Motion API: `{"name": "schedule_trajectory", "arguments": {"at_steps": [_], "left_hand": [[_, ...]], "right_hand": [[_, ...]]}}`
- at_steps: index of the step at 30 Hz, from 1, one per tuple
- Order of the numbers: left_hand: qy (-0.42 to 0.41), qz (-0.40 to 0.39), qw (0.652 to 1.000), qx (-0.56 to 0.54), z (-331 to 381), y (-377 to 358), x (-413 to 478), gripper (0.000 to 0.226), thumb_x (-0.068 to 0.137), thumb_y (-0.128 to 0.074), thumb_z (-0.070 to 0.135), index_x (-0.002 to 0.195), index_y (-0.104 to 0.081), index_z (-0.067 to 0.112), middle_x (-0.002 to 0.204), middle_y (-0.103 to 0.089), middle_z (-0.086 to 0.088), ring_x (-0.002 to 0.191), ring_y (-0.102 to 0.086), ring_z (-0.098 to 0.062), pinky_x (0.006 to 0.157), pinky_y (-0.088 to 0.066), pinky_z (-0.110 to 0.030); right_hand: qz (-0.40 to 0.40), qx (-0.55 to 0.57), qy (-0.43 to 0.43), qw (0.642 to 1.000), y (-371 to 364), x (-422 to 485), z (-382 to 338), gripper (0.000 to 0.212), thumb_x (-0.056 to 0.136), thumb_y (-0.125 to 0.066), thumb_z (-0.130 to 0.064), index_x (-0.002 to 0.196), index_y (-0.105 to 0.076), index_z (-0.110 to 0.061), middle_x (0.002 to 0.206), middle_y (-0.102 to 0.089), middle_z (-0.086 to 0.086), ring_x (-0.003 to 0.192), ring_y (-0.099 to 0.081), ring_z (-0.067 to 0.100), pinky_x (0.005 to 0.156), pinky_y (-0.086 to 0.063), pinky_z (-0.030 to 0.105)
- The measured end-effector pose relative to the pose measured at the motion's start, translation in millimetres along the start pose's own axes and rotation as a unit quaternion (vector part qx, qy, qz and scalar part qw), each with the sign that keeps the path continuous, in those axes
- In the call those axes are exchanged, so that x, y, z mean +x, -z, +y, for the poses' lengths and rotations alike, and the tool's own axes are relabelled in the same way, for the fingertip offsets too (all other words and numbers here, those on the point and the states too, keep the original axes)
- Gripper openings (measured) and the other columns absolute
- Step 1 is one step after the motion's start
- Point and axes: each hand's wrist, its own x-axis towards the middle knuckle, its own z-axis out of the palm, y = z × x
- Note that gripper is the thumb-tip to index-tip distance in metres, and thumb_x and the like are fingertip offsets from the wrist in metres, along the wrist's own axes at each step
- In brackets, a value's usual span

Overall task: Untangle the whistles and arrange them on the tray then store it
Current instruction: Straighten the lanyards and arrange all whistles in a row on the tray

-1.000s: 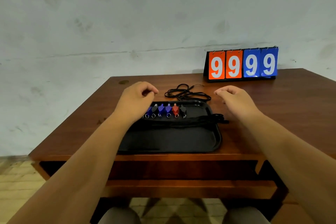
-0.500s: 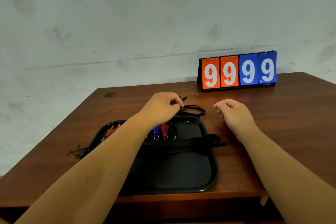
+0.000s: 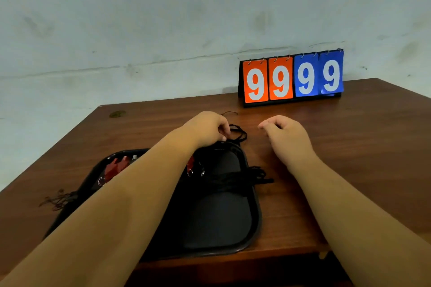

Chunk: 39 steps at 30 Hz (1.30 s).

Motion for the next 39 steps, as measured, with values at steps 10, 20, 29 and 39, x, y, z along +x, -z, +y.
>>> {"name": "schedule_trajectory", "arguments": {"at_steps": [10, 20, 29, 39], "left_hand": [[-0.009, 0.112, 0.987, -0.112, 20, 10, -6, 0.008, 0.109, -0.056, 0.024, 0.113, -0.063, 0.025, 0.099, -0.076, 0.012, 0.091, -0.065, -0.006, 0.071, -0.043, -0.024], [-0.077, 0.065, 0.956, -0.277, 60, 37, -25, 0.012, 0.107, -0.065, 0.026, 0.115, -0.074, 0.026, 0.097, -0.081, 0.004, 0.064, -0.062, -0.009, 0.065, -0.057, -0.025], [-0.023, 0.094, 0.956, -0.277, 69, 44, -36, 0.032, 0.112, -0.048, 0.021, 0.120, -0.078, 0.028, 0.075, -0.065, 0.017, 0.065, -0.051, -0.010, 0.071, -0.045, -0.027], [-0.016, 0.204, 0.927, -0.316, 35, 70, -55, 0.027, 0.103, -0.063, -0.002, 0.119, -0.077, 0.015, 0.109, -0.080, -0.003, 0.097, -0.080, -0.014, 0.091, -0.063, -0.027]], "right_hand": [[-0.020, 0.025, 0.012, 0.999, 3, -4, -7, 0.021, 0.109, -0.060, -0.026, 0.123, -0.072, -0.034, 0.111, -0.069, -0.011, 0.107, -0.063, 0.010, 0.080, -0.051, 0.024], [-0.074, 0.038, 0.092, 0.992, 0, -5, -11, 0.077, 0.098, -0.077, -0.042, 0.160, -0.034, -0.059, 0.134, -0.056, -0.012, 0.101, -0.064, 0.013, 0.083, -0.052, 0.024], [-0.203, 0.051, 0.092, 0.974, -2, -14, -13, 0.026, 0.095, -0.077, -0.046, 0.121, -0.074, -0.045, 0.127, -0.065, -0.022, 0.120, -0.059, 0.003, 0.098, -0.047, 0.029], [-0.086, 0.059, 0.063, 0.993, 5, -18, -15, 0.013, 0.105, -0.067, -0.036, 0.105, -0.078, -0.029, 0.105, -0.076, -0.012, 0.103, -0.065, 0.003, 0.080, -0.044, 0.019]]}}
